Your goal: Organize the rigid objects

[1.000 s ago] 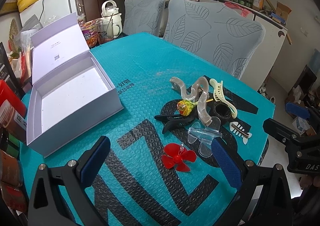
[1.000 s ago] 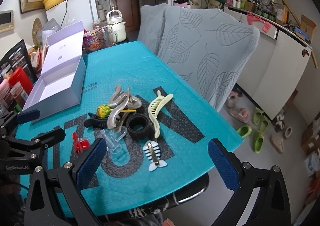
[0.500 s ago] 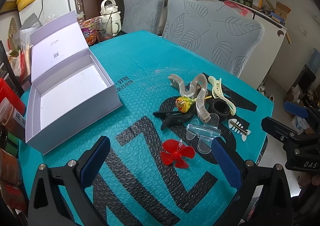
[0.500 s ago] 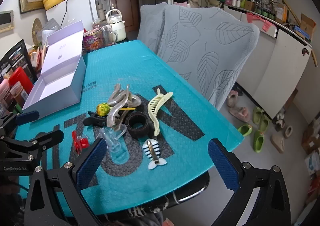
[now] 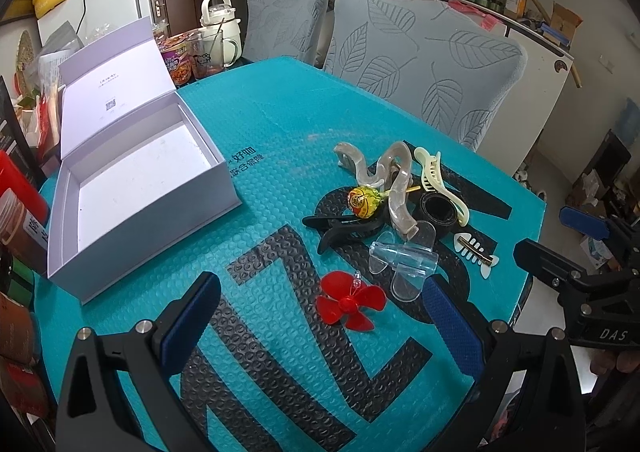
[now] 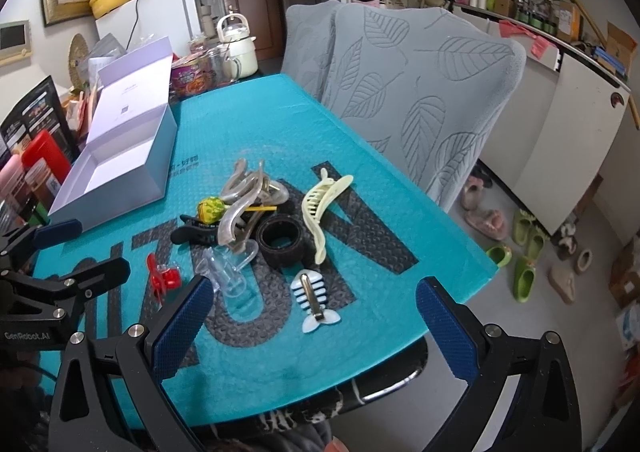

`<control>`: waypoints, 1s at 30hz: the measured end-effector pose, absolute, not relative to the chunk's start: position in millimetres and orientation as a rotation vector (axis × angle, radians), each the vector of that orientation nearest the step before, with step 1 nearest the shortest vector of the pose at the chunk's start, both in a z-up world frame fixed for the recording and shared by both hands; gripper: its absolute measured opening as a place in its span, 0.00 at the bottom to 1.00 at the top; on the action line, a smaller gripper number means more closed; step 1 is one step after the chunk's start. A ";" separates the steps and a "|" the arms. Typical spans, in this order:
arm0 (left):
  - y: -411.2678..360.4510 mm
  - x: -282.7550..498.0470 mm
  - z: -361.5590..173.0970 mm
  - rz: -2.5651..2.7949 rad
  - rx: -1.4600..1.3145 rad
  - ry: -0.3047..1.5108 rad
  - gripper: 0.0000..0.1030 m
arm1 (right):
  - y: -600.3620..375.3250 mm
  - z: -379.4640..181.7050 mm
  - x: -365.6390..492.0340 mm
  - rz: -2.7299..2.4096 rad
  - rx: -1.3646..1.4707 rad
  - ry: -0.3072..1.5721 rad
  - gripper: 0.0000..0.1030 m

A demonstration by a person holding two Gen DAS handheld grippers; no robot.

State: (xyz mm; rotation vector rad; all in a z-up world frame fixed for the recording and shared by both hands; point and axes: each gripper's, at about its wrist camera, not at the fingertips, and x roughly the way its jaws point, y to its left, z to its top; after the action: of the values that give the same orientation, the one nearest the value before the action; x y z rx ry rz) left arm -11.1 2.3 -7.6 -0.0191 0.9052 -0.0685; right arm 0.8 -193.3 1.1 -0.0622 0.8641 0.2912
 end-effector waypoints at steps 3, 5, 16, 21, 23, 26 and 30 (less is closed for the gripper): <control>1.9 -12.6 -10.1 -0.071 -0.026 0.908 1.00 | -193.2 -1.6 0.5 0.297 -0.063 0.872 1.00; 2.0 -13.6 -12.8 -0.073 -0.032 0.912 1.00 | -194.1 -4.2 0.5 0.296 -0.061 0.879 1.00; 5.7 -12.8 -39.8 -0.128 -0.106 0.960 0.96 | -197.1 -28.8 4.4 0.343 -0.030 0.938 1.00; 7.9 -4.0 -52.1 -0.161 -0.108 0.989 0.86 | -197.3 -38.6 7.7 0.357 -0.031 0.951 1.00; 9.8 -0.3 -56.2 -0.179 -0.125 1.000 0.83 | -197.6 -41.6 10.2 0.358 -0.038 0.954 1.00; 10.0 4.8 -62.9 -0.208 -0.132 1.017 0.77 | -198.0 -48.1 15.5 0.354 -0.046 0.969 1.00; 0.1 8.4 -65.1 -0.231 -0.081 1.001 0.72 | -199.0 -54.4 19.3 0.362 -0.047 0.976 1.00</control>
State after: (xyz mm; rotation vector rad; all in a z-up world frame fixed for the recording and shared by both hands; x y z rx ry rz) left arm 8.4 0.1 -65.1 -0.0813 1.0010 -0.2309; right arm 19.3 -199.0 -54.4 -0.0465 0.9759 0.3619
